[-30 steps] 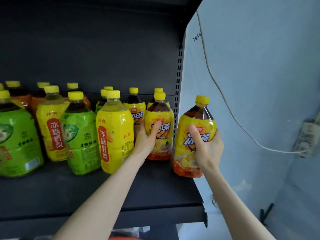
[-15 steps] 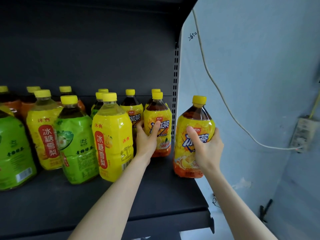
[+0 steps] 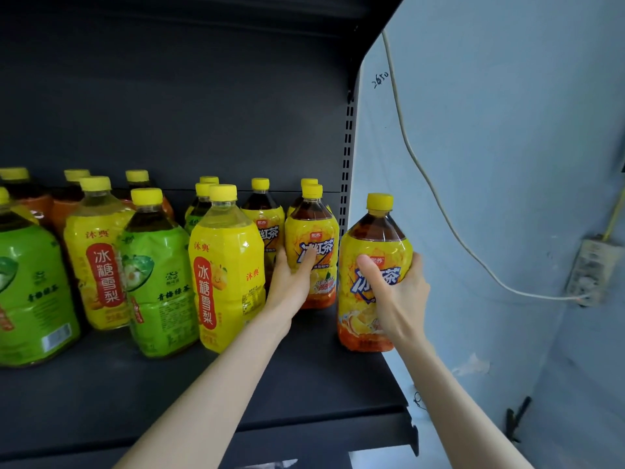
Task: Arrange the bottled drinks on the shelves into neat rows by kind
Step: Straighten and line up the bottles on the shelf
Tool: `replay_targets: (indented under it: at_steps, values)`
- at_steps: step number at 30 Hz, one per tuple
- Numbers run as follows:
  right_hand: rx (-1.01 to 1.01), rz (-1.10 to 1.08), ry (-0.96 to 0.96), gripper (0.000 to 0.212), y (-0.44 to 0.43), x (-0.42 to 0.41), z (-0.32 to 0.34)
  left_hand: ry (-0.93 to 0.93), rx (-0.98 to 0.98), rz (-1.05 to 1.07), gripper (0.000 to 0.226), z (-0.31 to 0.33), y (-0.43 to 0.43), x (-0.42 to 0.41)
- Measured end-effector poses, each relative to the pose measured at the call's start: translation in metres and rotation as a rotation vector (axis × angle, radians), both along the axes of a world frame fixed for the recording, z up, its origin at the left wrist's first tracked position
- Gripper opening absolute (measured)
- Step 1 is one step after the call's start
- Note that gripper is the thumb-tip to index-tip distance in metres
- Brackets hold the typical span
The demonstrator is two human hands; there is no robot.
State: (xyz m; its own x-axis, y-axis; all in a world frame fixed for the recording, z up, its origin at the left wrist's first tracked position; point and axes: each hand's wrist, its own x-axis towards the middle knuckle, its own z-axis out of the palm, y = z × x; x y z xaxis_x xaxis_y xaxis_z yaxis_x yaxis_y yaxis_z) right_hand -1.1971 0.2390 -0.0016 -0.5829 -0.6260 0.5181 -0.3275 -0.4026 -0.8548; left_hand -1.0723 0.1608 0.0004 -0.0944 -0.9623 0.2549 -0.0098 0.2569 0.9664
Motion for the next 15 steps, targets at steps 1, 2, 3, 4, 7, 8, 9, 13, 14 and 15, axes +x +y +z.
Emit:
replay_targets:
  at_steps: [1,2,3,4,7,8,9,13,14,15]
  values:
    - [0.000,0.023,-0.003,0.061,0.001,0.003,0.000,0.013,-0.002,-0.022,0.066,-0.002,0.009,0.004]
    - [-0.003,0.050,-0.006,0.064,0.001,0.006,0.000,0.036,-0.018,-0.045,0.061,-0.003,0.018,0.009]
    - [-0.001,0.077,-0.012,0.067,0.001,0.010,0.000,0.062,-0.033,-0.074,0.056,-0.004,0.026,0.014]
    - [0.003,0.107,-0.016,0.066,0.001,0.014,-0.001,0.088,-0.049,-0.105,0.052,-0.004,0.035,0.020]
    - [0.035,0.229,-0.042,0.049,-0.003,0.026,-0.003,0.089,-0.114,-0.184,0.042,-0.005,0.048,0.031]
    - [0.046,0.283,-0.058,0.046,-0.004,0.031,-0.003,0.080,-0.132,-0.208,0.038,-0.005,0.052,0.032]
    - [0.056,0.336,-0.071,0.045,-0.006,0.035,-0.003,0.074,-0.134,-0.233,0.034,-0.005,0.053,0.033]
    - [0.115,0.463,-0.052,0.060,-0.014,0.044,0.000,0.103,-0.115,-0.299,0.046,-0.006,0.049,0.037]
    - [0.131,0.476,-0.042,0.058,-0.015,0.045,0.001,0.105,-0.110,-0.302,0.050,-0.008,0.047,0.037]
    - [0.143,0.475,-0.026,0.052,-0.017,0.045,0.002,0.105,-0.110,-0.300,0.051,-0.010,0.044,0.036]
